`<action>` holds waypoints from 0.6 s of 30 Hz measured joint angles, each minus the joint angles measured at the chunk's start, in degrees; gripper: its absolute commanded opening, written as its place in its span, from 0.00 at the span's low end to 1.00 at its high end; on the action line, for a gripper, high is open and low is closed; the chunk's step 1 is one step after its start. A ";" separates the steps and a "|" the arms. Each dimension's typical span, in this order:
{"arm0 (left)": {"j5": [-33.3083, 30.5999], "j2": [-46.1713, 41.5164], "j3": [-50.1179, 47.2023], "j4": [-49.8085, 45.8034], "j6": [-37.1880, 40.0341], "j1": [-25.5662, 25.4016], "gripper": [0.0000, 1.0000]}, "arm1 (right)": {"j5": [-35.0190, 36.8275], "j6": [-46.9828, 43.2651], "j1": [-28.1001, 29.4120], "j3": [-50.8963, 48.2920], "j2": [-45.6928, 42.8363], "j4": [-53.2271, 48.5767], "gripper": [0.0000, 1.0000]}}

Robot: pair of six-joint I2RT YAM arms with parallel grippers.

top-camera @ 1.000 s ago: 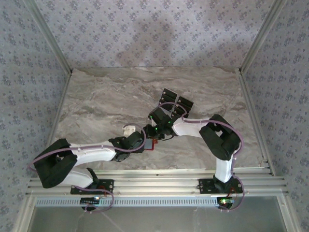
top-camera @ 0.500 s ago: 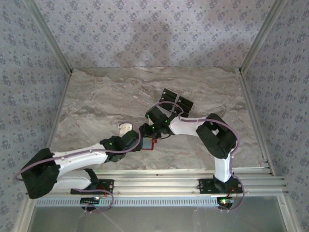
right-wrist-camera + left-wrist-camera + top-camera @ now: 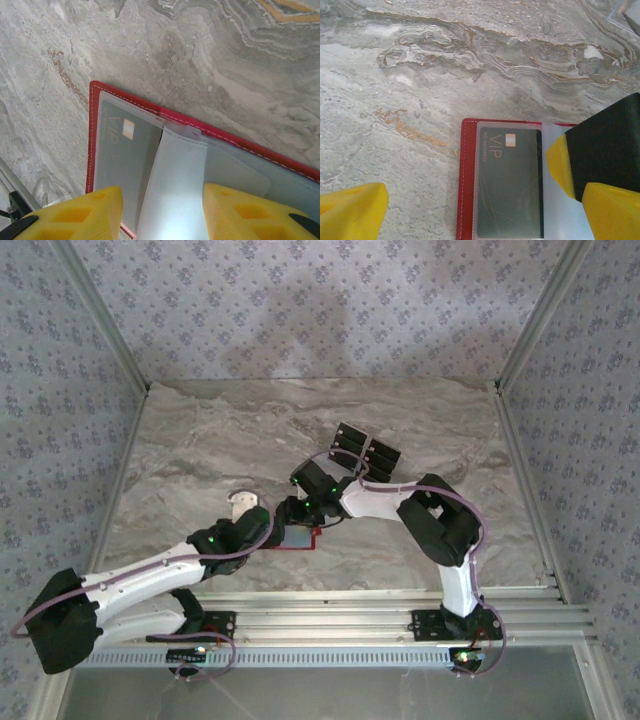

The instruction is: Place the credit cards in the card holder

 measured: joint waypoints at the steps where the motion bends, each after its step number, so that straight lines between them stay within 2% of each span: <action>1: -0.02 -0.07 -0.17 0.09 -0.02 0.02 1.00 | -0.04 -0.04 0.00 0.28 0.28 -0.20 0.48; 18: -1.33 0.85 -4.09 7.15 -0.63 -0.87 1.00 | 1.38 -0.68 -0.15 1.36 0.94 -2.45 0.48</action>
